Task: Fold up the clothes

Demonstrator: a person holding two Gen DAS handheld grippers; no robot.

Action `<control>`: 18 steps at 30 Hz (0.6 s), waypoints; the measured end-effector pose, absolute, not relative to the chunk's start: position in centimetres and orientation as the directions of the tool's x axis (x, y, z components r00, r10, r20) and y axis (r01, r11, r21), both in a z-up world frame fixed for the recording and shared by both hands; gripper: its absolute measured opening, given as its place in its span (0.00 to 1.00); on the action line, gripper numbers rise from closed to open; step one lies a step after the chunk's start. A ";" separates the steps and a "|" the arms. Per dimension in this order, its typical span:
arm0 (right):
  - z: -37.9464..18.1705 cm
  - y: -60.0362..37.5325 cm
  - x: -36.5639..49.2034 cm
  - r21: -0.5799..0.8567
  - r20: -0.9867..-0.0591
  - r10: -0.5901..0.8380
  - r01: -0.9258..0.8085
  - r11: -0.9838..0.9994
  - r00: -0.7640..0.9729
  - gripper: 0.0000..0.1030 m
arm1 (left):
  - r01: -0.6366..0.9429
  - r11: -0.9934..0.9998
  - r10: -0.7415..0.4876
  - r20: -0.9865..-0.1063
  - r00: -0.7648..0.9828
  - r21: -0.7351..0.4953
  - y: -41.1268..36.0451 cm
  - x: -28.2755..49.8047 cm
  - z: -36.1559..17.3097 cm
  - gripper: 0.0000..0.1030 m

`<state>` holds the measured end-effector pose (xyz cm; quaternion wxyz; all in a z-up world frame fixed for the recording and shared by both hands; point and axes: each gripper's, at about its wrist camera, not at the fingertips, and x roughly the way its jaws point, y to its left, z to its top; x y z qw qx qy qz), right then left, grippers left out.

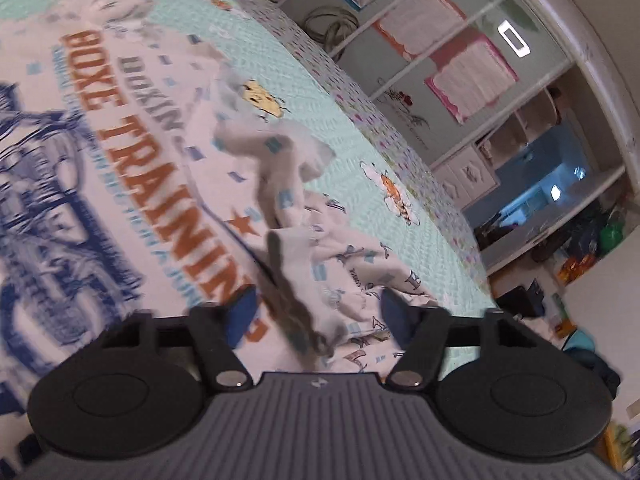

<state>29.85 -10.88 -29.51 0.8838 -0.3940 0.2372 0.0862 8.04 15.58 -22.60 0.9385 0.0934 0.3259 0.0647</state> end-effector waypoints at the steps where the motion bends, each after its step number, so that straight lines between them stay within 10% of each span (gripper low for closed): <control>1: -28.9 -11.7 30.1 -0.616 -0.504 -0.024 -0.341 0.710 0.863 0.09 | -0.064 0.974 0.186 -0.601 0.777 0.218 15.7 8.1 -22.7 0.36; 18: -15.5 -39.6 32.5 0.383 -0.384 -0.043 0.202 0.901 0.922 0.04 | -0.087 0.964 0.224 -0.587 0.778 0.252 15.4 7.7 -21.5 0.45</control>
